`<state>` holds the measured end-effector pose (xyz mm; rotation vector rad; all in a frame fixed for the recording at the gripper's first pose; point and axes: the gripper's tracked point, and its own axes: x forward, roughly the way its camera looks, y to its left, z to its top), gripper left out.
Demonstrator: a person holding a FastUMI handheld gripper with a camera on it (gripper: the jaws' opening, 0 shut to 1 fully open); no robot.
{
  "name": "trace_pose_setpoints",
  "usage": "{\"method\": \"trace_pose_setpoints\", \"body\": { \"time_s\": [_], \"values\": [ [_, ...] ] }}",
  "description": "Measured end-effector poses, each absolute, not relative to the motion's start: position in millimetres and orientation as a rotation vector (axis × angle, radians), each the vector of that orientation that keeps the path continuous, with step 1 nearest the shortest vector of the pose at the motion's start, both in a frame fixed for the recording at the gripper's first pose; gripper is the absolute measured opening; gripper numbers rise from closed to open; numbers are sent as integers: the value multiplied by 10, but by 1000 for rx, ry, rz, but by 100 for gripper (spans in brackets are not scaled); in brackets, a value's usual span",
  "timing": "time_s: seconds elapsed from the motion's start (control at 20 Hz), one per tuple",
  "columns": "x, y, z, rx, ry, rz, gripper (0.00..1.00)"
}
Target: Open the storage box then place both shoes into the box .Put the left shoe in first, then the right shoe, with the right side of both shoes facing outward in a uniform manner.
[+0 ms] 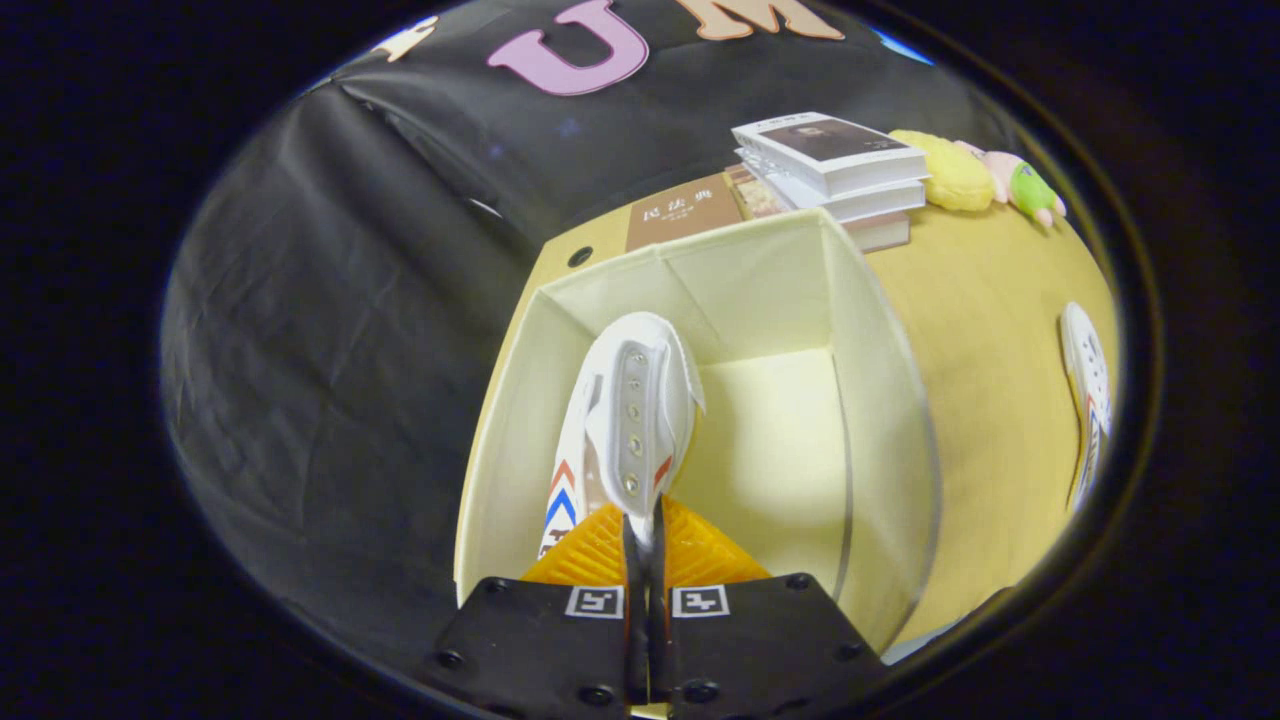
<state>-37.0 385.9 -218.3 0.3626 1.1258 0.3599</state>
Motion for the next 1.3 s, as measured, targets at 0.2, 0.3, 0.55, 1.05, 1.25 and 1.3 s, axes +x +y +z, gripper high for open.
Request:
{"method": "trace_pose_setpoints", "body": {
  "time_s": [0.2,0.3,0.55,1.05,1.25,1.3],
  "values": [
    [-472,3944,-2224,326,1153,423,20],
    [-519,4165,-2046,401,1122,516,47],
    [-443,4074,-1704,292,983,606,99],
    [-161,2961,-1064,330,702,556,100],
    [-23,2167,-1127,295,674,438,100],
    [-5,1965,-1151,296,676,408,100]
  ]
}}
